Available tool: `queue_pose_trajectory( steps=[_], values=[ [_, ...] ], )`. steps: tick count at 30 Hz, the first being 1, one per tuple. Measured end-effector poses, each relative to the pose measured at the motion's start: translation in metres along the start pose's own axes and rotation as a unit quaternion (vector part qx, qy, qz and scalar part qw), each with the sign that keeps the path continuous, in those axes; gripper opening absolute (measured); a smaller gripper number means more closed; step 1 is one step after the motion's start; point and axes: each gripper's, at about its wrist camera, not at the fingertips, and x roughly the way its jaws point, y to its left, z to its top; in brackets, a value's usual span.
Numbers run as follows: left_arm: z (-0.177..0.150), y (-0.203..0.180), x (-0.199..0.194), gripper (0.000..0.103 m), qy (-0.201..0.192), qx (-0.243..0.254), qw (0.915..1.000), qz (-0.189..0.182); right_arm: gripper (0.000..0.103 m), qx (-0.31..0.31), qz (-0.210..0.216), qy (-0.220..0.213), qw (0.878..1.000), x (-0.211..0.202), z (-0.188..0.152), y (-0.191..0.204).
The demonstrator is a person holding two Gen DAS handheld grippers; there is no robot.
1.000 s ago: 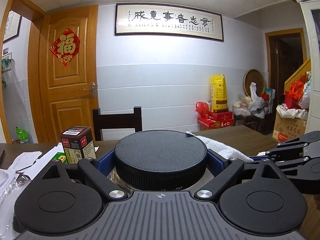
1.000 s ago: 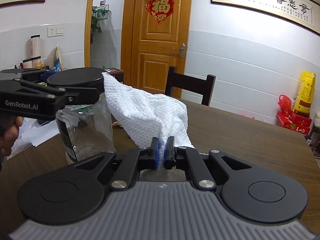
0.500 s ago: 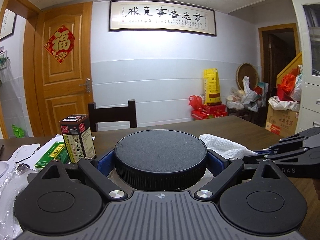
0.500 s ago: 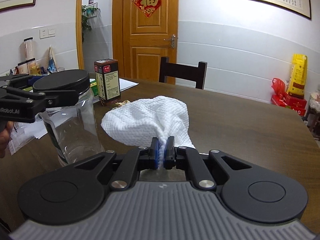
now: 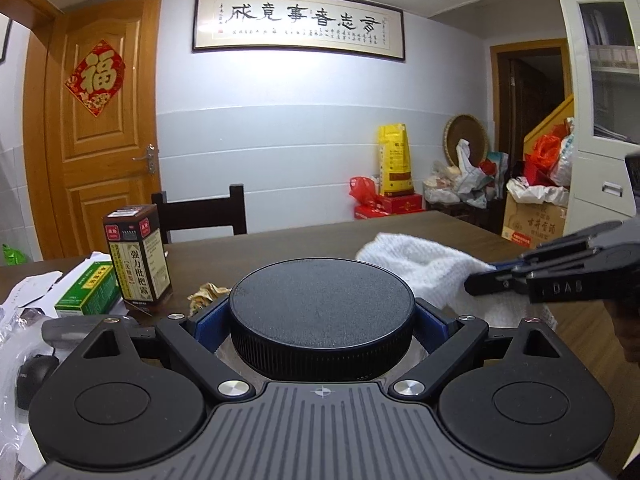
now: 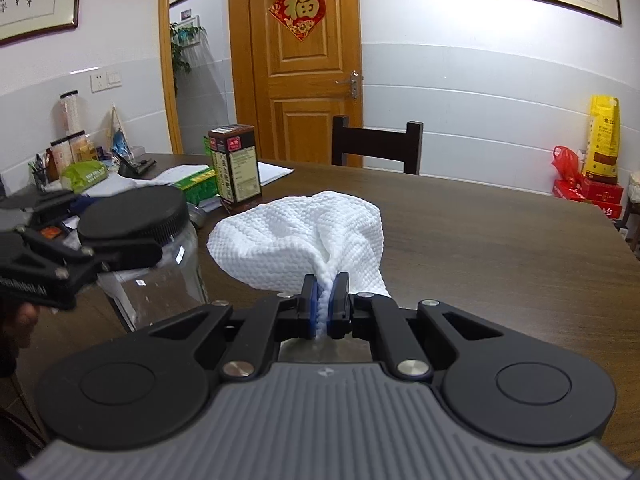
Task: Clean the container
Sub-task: 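Bring the towel to the jar held by the left gripper, then wipe the jar side with the towel in the right gripper while the left gripper holds the jar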
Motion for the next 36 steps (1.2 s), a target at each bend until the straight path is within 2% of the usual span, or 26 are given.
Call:
queue_pose_trajectory(
  steps=[5,8,15,19,25,30,36],
  values=[
    [-0.008,0.002,-0.007,0.095,-0.004,0.009,0.9996,-0.027,0.008,0.059,0.092,-0.026,0.994,-0.018,0.018,-0.005],
    [-0.01,0.005,-0.012,0.095,-0.006,0.018,0.9989,-0.044,0.008,0.042,0.12,-0.024,0.992,-0.02,0.023,0.003],
    [-0.015,0.017,-0.017,0.095,-0.005,0.03,0.9954,-0.091,0.008,-0.013,0.108,0.049,0.993,0.005,0.0,0.012],
    [-0.014,0.022,-0.012,0.095,-0.001,0.028,0.9949,-0.097,0.008,-0.029,0.1,0.092,0.99,0.021,-0.018,0.013],
    [-0.012,0.024,-0.007,0.095,-0.002,0.035,0.9938,-0.105,0.008,-0.045,0.091,0.126,0.987,0.034,-0.036,0.014],
    [-0.011,0.028,-0.003,0.095,-0.003,0.04,0.9916,-0.123,0.008,-0.053,0.089,0.128,0.986,0.035,-0.038,0.013],
    [-0.011,0.034,-0.003,0.095,-0.007,0.055,0.9862,-0.156,0.008,-0.048,0.101,0.077,0.991,0.021,-0.003,0.004]
  ],
)
